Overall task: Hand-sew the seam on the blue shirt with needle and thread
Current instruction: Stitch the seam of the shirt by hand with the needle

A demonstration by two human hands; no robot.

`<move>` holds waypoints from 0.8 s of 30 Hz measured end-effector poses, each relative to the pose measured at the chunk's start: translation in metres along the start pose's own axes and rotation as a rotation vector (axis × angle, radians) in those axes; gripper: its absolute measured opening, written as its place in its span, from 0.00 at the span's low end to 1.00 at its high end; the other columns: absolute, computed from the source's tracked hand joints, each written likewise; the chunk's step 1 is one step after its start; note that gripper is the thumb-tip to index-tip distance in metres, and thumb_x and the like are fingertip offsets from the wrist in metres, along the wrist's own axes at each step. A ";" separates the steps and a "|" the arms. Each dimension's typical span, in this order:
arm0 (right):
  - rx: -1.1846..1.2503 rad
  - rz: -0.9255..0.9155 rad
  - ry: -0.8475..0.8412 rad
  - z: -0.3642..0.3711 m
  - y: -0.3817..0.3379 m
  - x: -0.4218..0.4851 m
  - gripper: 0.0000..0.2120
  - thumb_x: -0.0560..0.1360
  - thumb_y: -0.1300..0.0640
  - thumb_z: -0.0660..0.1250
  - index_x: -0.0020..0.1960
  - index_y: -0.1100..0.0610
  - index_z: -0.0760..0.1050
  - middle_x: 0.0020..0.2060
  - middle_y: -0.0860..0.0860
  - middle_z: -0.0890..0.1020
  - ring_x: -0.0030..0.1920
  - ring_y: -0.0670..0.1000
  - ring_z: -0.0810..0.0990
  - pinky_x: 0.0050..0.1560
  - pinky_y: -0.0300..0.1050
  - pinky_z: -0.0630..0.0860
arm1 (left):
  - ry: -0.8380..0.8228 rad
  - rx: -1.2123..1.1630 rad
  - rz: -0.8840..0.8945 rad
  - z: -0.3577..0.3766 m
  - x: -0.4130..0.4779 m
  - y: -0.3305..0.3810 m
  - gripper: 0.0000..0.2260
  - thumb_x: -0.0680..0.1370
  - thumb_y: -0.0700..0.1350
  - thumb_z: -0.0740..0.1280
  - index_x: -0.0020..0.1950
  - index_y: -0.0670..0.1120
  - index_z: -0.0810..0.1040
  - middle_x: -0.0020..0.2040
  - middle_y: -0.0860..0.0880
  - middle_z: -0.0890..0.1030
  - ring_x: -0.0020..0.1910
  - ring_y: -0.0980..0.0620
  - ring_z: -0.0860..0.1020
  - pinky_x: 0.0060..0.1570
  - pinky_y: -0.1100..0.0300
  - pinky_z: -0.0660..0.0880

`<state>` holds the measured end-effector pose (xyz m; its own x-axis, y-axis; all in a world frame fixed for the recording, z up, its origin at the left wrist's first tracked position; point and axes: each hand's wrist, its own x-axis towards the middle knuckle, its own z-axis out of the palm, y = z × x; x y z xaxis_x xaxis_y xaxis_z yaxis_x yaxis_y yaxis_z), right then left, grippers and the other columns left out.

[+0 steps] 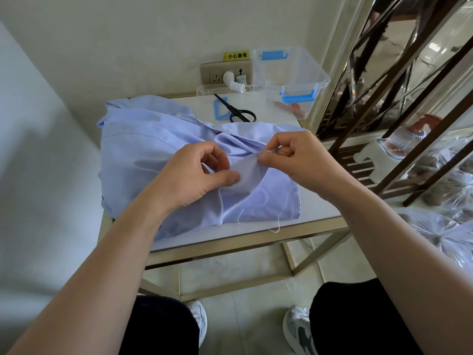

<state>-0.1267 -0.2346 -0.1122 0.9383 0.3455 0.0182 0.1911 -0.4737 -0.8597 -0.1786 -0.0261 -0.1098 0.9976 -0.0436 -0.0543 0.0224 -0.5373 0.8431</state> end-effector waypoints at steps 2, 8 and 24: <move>-0.010 -0.005 0.003 0.000 0.000 0.000 0.07 0.75 0.58 0.72 0.39 0.56 0.77 0.20 0.43 0.61 0.25 0.46 0.58 0.31 0.42 0.59 | -0.003 0.041 -0.015 -0.002 -0.003 0.001 0.10 0.70 0.48 0.77 0.40 0.48 0.78 0.37 0.56 0.80 0.29 0.62 0.72 0.35 0.67 0.68; -0.043 -0.026 0.027 -0.003 0.001 -0.003 0.06 0.76 0.58 0.71 0.41 0.58 0.78 0.19 0.43 0.62 0.23 0.45 0.59 0.29 0.39 0.60 | -0.157 0.151 -0.099 -0.017 -0.019 -0.002 0.13 0.69 0.50 0.78 0.48 0.51 0.78 0.45 0.50 0.82 0.44 0.50 0.79 0.50 0.52 0.78; -0.063 -0.012 0.050 -0.004 -0.003 -0.015 0.06 0.76 0.59 0.70 0.42 0.60 0.78 0.17 0.43 0.62 0.21 0.44 0.58 0.25 0.33 0.59 | 0.110 0.157 0.013 -0.024 -0.040 -0.020 0.07 0.71 0.41 0.77 0.41 0.50 0.81 0.35 0.53 0.83 0.37 0.55 0.81 0.43 0.60 0.77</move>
<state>-0.1402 -0.2419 -0.1077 0.9489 0.3109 0.0548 0.2182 -0.5204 -0.8256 -0.2177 0.0065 -0.1114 0.9991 0.0365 0.0223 0.0075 -0.6626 0.7489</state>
